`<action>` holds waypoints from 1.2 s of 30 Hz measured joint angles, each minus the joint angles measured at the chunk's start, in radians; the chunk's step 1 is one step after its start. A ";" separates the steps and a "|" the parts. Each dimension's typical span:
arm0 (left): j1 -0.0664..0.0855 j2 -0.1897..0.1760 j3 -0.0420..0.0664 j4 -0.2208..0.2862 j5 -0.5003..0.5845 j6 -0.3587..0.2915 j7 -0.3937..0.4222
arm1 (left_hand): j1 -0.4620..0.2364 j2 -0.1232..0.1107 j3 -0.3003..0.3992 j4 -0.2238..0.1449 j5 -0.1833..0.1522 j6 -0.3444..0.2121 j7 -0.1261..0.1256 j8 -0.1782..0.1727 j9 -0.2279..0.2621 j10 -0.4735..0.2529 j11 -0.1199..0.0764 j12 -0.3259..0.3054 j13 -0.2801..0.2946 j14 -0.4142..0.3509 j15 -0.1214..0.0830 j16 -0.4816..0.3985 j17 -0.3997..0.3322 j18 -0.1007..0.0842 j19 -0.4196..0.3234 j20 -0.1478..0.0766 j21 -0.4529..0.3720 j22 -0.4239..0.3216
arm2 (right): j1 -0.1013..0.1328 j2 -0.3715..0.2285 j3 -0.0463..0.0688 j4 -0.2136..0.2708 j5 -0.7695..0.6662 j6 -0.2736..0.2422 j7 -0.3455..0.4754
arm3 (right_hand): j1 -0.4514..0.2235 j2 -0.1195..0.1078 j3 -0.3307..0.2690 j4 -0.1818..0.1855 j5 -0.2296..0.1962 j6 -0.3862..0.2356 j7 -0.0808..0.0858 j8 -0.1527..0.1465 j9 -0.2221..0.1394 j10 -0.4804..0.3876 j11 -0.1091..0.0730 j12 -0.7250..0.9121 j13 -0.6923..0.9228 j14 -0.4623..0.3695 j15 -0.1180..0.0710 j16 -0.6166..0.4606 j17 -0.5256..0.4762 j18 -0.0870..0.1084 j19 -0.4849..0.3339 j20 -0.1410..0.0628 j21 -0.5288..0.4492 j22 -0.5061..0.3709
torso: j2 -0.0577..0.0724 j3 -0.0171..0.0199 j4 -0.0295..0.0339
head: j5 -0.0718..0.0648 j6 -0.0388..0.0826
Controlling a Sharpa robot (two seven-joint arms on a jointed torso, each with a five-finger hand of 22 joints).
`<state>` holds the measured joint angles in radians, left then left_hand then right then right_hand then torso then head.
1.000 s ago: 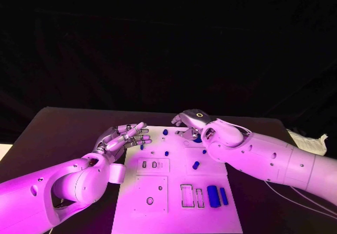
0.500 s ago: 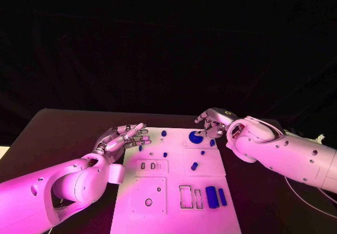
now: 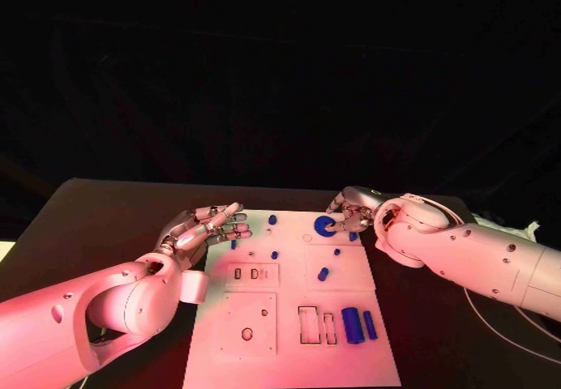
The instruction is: Assemble the parts on the task board
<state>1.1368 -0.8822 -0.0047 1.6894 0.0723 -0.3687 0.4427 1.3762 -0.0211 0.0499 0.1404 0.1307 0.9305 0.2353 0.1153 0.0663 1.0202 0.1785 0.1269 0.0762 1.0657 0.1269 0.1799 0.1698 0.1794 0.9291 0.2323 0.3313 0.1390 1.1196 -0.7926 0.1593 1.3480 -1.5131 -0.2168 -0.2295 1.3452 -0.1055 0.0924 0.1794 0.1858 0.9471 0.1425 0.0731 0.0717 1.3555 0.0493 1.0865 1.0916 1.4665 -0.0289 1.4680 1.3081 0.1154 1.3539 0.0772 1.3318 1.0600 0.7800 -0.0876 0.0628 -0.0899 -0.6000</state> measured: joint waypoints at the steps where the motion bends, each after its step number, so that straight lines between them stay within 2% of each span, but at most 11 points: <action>1: 0.000 0.000 0.000 0.000 0.000 0.000 0.000 | 0.000 0.000 0.000 0.000 0.000 0.000 0.000 0.000 0.000 0.000 0.000 0.000 0.000 0.000 0.000 0.000 0.000 0.000 0.000 0.000 0.000 0.000 | -0.001 0.003 0.000 -0.003 -0.001 0.004 -0.002 | 0.000 0.000 0.000 0.000 0.000 0.000 0.000 0.000 0.000 0.002 0.002 0.009 0.010 0.000 0.000 0.002 0.000 0.000 0.000 0.000 0.005 0.002 | 0.000 -0.0001 0.0000 | 0.000 0.000; 4: 0.000 0.001 0.000 0.000 0.000 0.001 0.000 | 0.000 0.000 0.000 0.000 0.000 0.000 0.000 0.000 0.000 0.000 0.000 0.000 0.000 0.000 0.000 0.000 0.001 0.000 0.000 0.000 0.000 0.000 | -0.002 0.009 0.000 -0.007 -0.004 0.011 -0.005 | 0.011 0.002 0.000 0.000 0.000 0.008 -0.001 0.008 0.001 0.011 0.001 0.037 0.041 0.000 0.000 0.006 0.000 -0.011 0.000 0.000 0.007 0.009 | 0.000 0.0000 0.0007 | -0.001 -0.002; 23: 0.000 0.000 0.000 0.000 0.001 0.003 -0.001 | 0.004 0.004 0.000 0.000 0.000 0.000 0.000 0.000 0.000 0.000 0.000 0.000 0.000 0.000 0.000 0.000 0.002 0.000 0.000 0.000 0.000 -0.001 | -0.008 0.021 0.002 -0.016 -0.041 0.026 -0.013 | 0.032 0.024 -0.004 -0.013 0.004 0.051 -0.008 0.023 0.005 0.053 -0.004 0.145 0.161 0.000 0.000 0.020 0.000 -0.010 0.011 -0.004 0.024 0.041 | 0.000 -0.0009 0.0009 | 0.000 -0.008; 25: 0.000 0.000 0.000 0.000 0.001 0.003 -0.001 | 0.004 0.004 0.000 0.000 0.000 0.000 0.000 0.000 0.000 0.000 0.000 0.000 0.000 0.000 0.000 0.000 0.002 0.000 0.000 0.000 0.000 -0.001 | -0.008 0.022 0.003 -0.016 -0.049 0.025 -0.014 | 0.043 0.031 0.005 -0.022 0.000 0.061 -0.010 0.023 0.005 0.053 -0.004 0.151 0.170 0.000 0.000 0.024 0.000 -0.010 0.012 -0.004 0.031 0.047 | 0.000 -0.0008 0.0010 | 0.000 -0.008; 27: 0.000 0.000 0.000 0.000 0.001 0.003 -0.001 | 0.004 0.004 0.000 0.000 0.000 0.000 0.000 0.000 0.000 0.000 0.000 0.000 0.000 0.000 0.000 0.000 0.002 0.000 0.000 0.000 0.000 -0.001 | -0.009 0.024 0.003 -0.015 -0.061 0.023 -0.014 | 0.058 0.040 0.020 -0.036 -0.034 0.078 -0.013 0.031 0.007 0.053 -0.004 0.162 0.184 0.000 0.000 0.029 0.000 -0.009 0.020 -0.006 0.033 0.056 | 0.000 -0.0008 0.0011 | 0.000 -0.009; 28: 0.000 0.000 0.000 0.000 0.001 0.003 -0.001 | 0.004 0.004 0.000 0.000 0.000 0.000 0.000 0.000 0.000 0.000 0.000 0.000 0.000 0.000 0.000 0.000 0.002 0.000 0.000 0.000 0.000 -0.001 | -0.010 0.024 0.004 -0.014 -0.067 0.021 -0.015 | 0.066 0.043 0.030 -0.043 -0.045 0.086 -0.014 0.032 0.007 0.053 -0.004 0.168 0.191 0.000 0.000 0.029 0.000 -0.012 0.020 -0.006 0.038 0.061 | 0.000 -0.0008 0.0011 | 0.000 -0.009; 29: 0.000 0.000 0.000 0.000 0.001 0.003 -0.001 | 0.004 0.004 0.000 0.000 0.000 0.000 0.000 0.000 0.000 0.000 0.000 0.000 0.000 0.000 0.000 0.000 0.002 0.000 0.000 0.000 0.000 -0.001 | -0.010 0.025 0.004 -0.012 -0.073 0.019 -0.015 | 0.070 0.046 0.043 -0.048 -0.055 0.094 -0.016 0.035 0.007 0.053 -0.004 0.175 0.196 -0.002 -0.002 0.033 0.000 -0.024 0.023 -0.009 0.039 0.066 | 0.000 -0.0008 0.0011 | 0.000 -0.009; 30: 0.000 0.000 0.000 0.000 0.001 0.003 -0.001 | 0.004 0.004 0.000 0.000 0.000 0.000 0.000 0.000 0.000 0.000 0.000 0.000 0.000 0.000 0.000 0.000 0.002 0.000 0.000 0.000 0.000 -0.001 | -0.011 0.025 0.004 -0.009 -0.080 0.015 -0.015 | 0.072 0.048 0.053 -0.053 -0.061 0.100 -0.017 0.036 0.007 0.053 -0.004 0.183 0.200 -0.001 -0.006 0.035 0.000 -0.024 0.025 -0.011 0.041 0.071 | 0.000 -0.0008 0.0011 | 0.000 -0.009; 33: 0.000 0.000 0.000 -0.001 0.001 0.003 -0.001 | 0.004 0.004 0.000 0.000 0.000 0.000 0.000 0.000 0.000 0.000 0.000 0.000 0.000 0.000 0.000 0.000 0.002 0.000 0.000 0.000 0.000 -0.001 | -0.015 0.025 0.004 0.001 -0.099 0.001 -0.016 | 0.075 0.052 0.074 -0.064 -0.063 0.103 -0.013 0.042 0.007 0.058 0.000 0.207 0.216 0.000 -0.011 0.037 0.000 -0.024 0.030 -0.016 0.049 0.085 | 0.000 -0.0008 0.0008 | 0.000 -0.010; 36: 0.000 0.000 0.000 -0.001 0.001 0.003 -0.002 | 0.004 0.004 0.000 0.000 0.000 0.000 0.000 0.000 0.000 0.000 0.000 0.000 0.000 0.000 0.000 0.000 0.002 0.000 0.000 0.000 0.000 -0.001 | -0.020 0.024 0.002 0.021 -0.117 -0.021 -0.017 | 0.084 0.050 0.087 -0.066 -0.040 0.103 -0.013 0.042 0.007 0.068 -0.004 0.215 0.220 0.000 -0.011 0.041 0.000 -0.024 0.034 -0.020 0.055 0.098 | 0.000 -0.0007 0.0007 | 0.000 -0.010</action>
<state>1.1368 -0.8821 -0.0047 1.6887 0.0736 -0.3656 0.4411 1.3801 -0.0172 0.0499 0.1405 0.1307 0.9305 0.2353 0.1153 0.0663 1.0202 0.1785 0.1269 0.0764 1.0657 0.1269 0.1799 0.1717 0.1794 0.9291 0.2323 0.3313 0.1378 1.0995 -0.7688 0.1616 1.3690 -1.6306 -0.2380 -0.2465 1.4296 -0.0553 0.1794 0.1130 0.1456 1.0506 0.1291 0.1147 0.0790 1.4237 0.0456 1.3012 1.3120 1.4664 -0.0399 1.5087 1.3077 0.0919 1.3882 0.0570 1.3864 1.1580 0.7804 -0.0883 0.0635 -0.0899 -0.6099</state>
